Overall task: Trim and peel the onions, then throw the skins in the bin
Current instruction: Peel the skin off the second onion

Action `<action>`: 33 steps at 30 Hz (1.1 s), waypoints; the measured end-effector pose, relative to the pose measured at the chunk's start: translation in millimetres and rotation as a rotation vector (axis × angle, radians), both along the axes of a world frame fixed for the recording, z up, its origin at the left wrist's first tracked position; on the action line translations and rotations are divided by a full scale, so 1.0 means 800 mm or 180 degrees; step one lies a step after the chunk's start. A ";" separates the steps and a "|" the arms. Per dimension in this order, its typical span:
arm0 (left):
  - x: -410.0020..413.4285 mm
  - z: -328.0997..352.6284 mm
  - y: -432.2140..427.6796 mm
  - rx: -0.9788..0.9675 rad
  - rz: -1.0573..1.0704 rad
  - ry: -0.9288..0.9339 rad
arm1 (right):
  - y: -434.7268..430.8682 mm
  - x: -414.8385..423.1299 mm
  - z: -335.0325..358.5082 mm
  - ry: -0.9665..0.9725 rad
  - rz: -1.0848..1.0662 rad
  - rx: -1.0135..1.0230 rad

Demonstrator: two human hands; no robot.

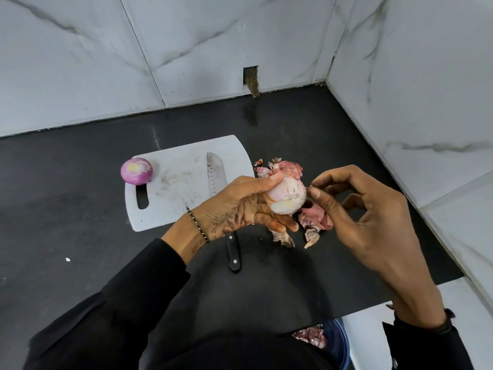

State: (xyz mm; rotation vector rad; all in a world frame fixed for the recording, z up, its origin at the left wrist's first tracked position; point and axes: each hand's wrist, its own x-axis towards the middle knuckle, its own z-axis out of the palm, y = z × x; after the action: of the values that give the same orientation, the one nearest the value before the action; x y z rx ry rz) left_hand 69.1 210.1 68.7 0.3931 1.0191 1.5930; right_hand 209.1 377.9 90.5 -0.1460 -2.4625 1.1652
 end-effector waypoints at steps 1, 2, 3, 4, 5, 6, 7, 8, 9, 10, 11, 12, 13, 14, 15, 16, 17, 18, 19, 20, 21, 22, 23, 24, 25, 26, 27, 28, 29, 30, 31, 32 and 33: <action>0.001 0.001 0.000 0.0002 -0.0025 -0.0007 | -0.001 0.000 0.000 0.0034 -0.0001 0.0063; 0.001 0.001 0.000 0.0003 -0.0046 -0.0014 | -0.003 0.001 0.000 0.0072 -0.0020 0.0121; 0.001 0.000 0.000 0.0003 -0.0052 -0.0025 | -0.005 0.001 0.001 0.0105 -0.0069 0.0159; 0.001 0.000 0.000 0.0007 -0.0048 -0.0048 | -0.007 0.001 0.000 0.0127 -0.0150 0.0179; 0.001 0.000 -0.001 0.0011 -0.0039 -0.0084 | -0.007 0.001 -0.001 0.0147 -0.0258 0.0196; 0.001 -0.001 -0.001 0.0025 -0.0029 -0.0142 | -0.007 0.001 -0.002 0.0152 -0.0374 0.0212; 0.000 -0.001 -0.001 0.0057 -0.0017 -0.0219 | -0.006 0.000 -0.004 0.0139 -0.0480 0.0239; -0.001 -0.002 -0.002 0.0096 0.0001 -0.0318 | -0.004 0.000 -0.006 0.0100 -0.0569 0.0273; -0.002 -0.004 -0.002 0.0131 0.0025 -0.0434 | -0.003 0.000 -0.008 0.0044 -0.0635 0.0302; -0.004 -0.005 -0.003 0.0155 0.0050 -0.0537 | -0.003 0.000 -0.010 -0.0015 -0.0678 0.0320; -0.005 -0.006 -0.004 0.0169 0.0069 -0.0618 | -0.003 0.000 -0.011 -0.0065 -0.0697 0.0331; -0.006 -0.006 -0.004 0.0186 0.0082 -0.0674 | -0.004 -0.001 -0.012 -0.0093 -0.0690 0.0338; -0.007 -0.007 -0.004 0.0204 0.0083 -0.0706 | -0.005 -0.001 -0.013 -0.0102 -0.0653 0.0338; -0.007 -0.006 -0.004 0.0213 0.0072 -0.0713 | -0.006 -0.002 -0.014 -0.0096 -0.0599 0.0341; -0.007 -0.005 -0.003 0.0209 0.0062 -0.0699 | -0.006 -0.003 -0.015 -0.0080 -0.0548 0.0353; -0.007 -0.004 -0.002 0.0183 0.0084 -0.0649 | -0.007 -0.004 -0.016 -0.0051 -0.0514 0.0372; -0.006 -0.003 0.000 0.0149 0.0138 -0.0557 | -0.008 -0.004 -0.015 -0.0011 -0.0497 0.0383; -0.005 -0.002 0.001 0.0132 0.0196 -0.0439 | -0.009 -0.004 -0.015 0.0038 -0.0477 0.0395; -0.004 -0.002 0.003 0.0129 0.0233 -0.0326 | -0.011 -0.004 -0.013 0.0095 -0.0440 0.0411; -0.003 -0.001 0.004 0.0117 0.0255 -0.0233 | -0.012 -0.004 -0.011 0.0159 -0.0386 0.0404; -0.003 -0.001 0.005 0.0081 0.0271 -0.0152 | -0.014 -0.004 -0.008 0.0228 -0.0332 0.0359; -0.003 -0.001 0.006 0.0040 0.0288 -0.0066 | -0.016 -0.004 -0.006 0.0285 -0.0281 0.0289; -0.003 -0.002 0.007 0.0009 0.0298 0.0026 | -0.017 -0.004 -0.004 0.0322 -0.0237 0.0230; -0.003 -0.003 0.008 -0.0008 0.0294 0.0118 | -0.019 -0.005 -0.002 0.0335 -0.0203 0.0195; -0.003 -0.004 0.009 -0.0008 0.0281 0.0189 | -0.020 -0.007 -0.002 0.0333 -0.0176 0.0175; -0.002 -0.005 0.010 0.0012 0.0257 0.0234 | -0.021 -0.008 -0.002 0.0335 -0.0150 0.0154; -0.002 -0.005 0.011 0.0049 0.0213 0.0263 | -0.022 -0.010 -0.003 0.0347 -0.0125 0.0132; -0.002 -0.005 0.012 0.0090 0.0166 0.0292 | -0.023 -0.010 -0.004 0.0363 -0.0101 0.0119; -0.001 -0.004 0.013 0.0124 0.0128 0.0317 | -0.024 -0.011 -0.004 0.0376 -0.0087 0.0117; -0.002 -0.003 0.014 0.0137 0.0114 0.0338 | -0.025 -0.012 -0.004 0.0378 -0.0084 0.0106; -0.002 -0.002 0.015 0.0126 0.0123 0.0368 | -0.026 -0.013 -0.004 0.0367 -0.0087 0.0079; -0.003 -0.002 0.015 0.0096 0.0146 0.0409 | -0.026 -0.013 -0.003 0.0339 -0.0094 0.0033; -0.003 -0.001 0.015 0.0058 0.0167 0.0449 | -0.027 -0.014 -0.002 0.0297 -0.0102 -0.0025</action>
State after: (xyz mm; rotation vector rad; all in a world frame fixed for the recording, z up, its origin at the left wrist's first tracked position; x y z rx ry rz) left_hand 66.8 222.1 67.6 0.5005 1.1303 1.6407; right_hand 198.2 356.7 88.6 -0.1296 -2.3662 1.1422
